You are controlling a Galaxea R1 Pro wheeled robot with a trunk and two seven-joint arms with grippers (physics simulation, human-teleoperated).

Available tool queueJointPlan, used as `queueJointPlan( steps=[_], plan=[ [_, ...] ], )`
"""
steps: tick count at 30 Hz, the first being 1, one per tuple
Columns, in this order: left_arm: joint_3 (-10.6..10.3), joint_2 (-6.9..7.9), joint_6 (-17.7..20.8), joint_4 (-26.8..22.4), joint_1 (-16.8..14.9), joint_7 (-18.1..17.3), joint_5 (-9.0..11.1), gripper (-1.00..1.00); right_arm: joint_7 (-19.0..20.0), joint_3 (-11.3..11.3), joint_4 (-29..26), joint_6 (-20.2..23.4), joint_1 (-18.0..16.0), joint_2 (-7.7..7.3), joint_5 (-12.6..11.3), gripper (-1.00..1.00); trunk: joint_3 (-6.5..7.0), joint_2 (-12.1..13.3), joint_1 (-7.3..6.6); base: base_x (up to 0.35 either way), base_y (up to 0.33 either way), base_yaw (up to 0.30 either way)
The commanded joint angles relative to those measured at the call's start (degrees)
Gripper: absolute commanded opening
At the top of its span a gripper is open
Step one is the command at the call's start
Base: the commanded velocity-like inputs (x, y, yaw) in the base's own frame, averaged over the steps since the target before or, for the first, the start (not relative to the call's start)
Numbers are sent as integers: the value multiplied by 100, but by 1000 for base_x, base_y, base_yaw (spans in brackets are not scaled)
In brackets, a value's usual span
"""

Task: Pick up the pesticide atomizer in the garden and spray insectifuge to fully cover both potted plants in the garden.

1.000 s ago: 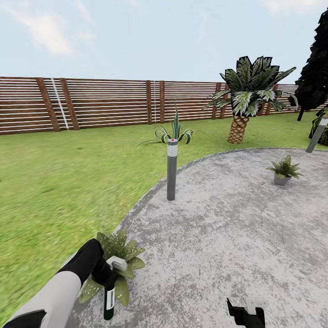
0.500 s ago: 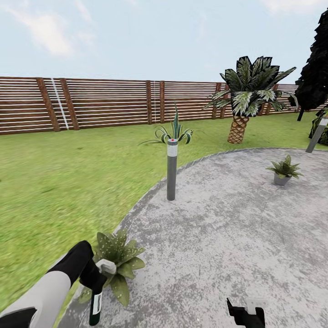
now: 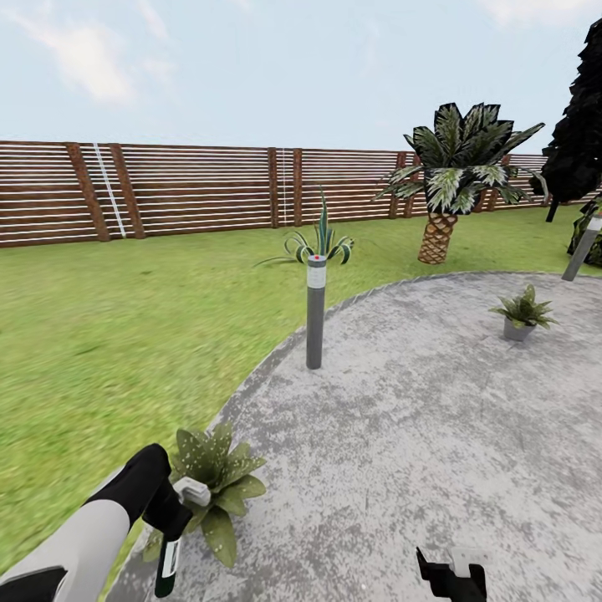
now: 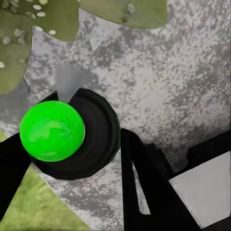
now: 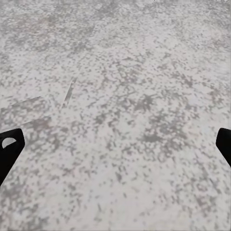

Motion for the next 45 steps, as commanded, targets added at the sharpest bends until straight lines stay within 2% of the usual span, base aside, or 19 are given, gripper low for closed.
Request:
queueJointPlan(
  steps=[1, 10, 24, 34, 45],
  plan=[
    [42, -4, 26, 15, 1, -5, -46, -100, 28, 32, 1, -14, -2, 0, -62, 100, -5, -2, -1, 30, 0, 0],
    [39, -18, 0, 73, 14, 37, 12, -100, 28, 32, 1, -14, -2, 1, -69, 100, -5, -2, -1, 84, 67, 0],
    [39, -13, -2, 82, 20, 29, -36, -100, 36, 32, -2, -14, -2, 4, -69, 100, -5, -2, -1, 8, 5, 0],
    [31, -10, -9, 79, 23, 28, -37, -100, 37, 32, 1, -14, -2, 4, -69, 100, -5, -2, -1, -87, 0, -250],
    [31, 40, -10, 80, 49, 37, -58, -100, 37, 32, 0, -14, -2, 4, -69, 100, -5, -2, -1, -19, 0, -79]
  ],
)
